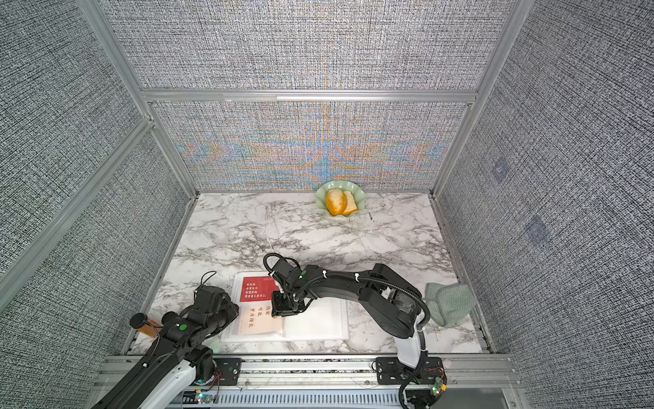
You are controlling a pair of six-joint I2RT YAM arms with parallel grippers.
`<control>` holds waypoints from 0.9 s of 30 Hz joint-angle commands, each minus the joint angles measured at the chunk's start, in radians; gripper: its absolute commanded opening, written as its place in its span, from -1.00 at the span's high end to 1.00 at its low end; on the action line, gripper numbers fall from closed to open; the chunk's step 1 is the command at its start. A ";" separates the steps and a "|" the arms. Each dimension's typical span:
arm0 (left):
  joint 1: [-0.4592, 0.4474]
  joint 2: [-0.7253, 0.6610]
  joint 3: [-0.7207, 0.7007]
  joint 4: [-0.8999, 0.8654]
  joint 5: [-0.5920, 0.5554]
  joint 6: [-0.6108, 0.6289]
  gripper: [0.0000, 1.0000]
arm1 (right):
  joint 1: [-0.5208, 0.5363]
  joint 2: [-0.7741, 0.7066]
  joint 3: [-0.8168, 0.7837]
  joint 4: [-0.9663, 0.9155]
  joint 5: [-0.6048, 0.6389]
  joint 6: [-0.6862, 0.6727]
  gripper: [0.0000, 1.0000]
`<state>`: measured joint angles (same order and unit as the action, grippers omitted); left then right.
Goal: Place the photos into the photo albums
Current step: Insert the photo into the photo album.
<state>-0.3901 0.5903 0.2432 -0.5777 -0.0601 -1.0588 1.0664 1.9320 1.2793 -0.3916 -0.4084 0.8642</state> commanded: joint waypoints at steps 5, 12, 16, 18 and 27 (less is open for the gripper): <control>0.000 0.005 0.007 -0.017 -0.018 -0.004 0.32 | 0.001 0.035 0.005 0.064 -0.104 -0.008 0.30; 0.000 0.006 0.015 -0.014 -0.030 0.006 0.22 | -0.007 0.008 -0.027 0.074 -0.098 -0.010 0.30; 0.000 0.012 0.037 -0.021 -0.060 0.017 0.17 | -0.032 -0.055 -0.071 0.051 -0.054 -0.028 0.30; 0.000 0.020 0.052 -0.022 -0.077 0.025 0.14 | -0.051 -0.094 -0.097 0.045 -0.037 -0.035 0.30; -0.001 0.135 0.103 -0.061 -0.161 0.022 0.04 | -0.165 -0.281 -0.270 -0.022 0.056 -0.071 0.29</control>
<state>-0.3908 0.7021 0.3386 -0.6006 -0.1673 -1.0401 0.9230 1.6890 1.0431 -0.3668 -0.4042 0.8131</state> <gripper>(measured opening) 0.479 0.356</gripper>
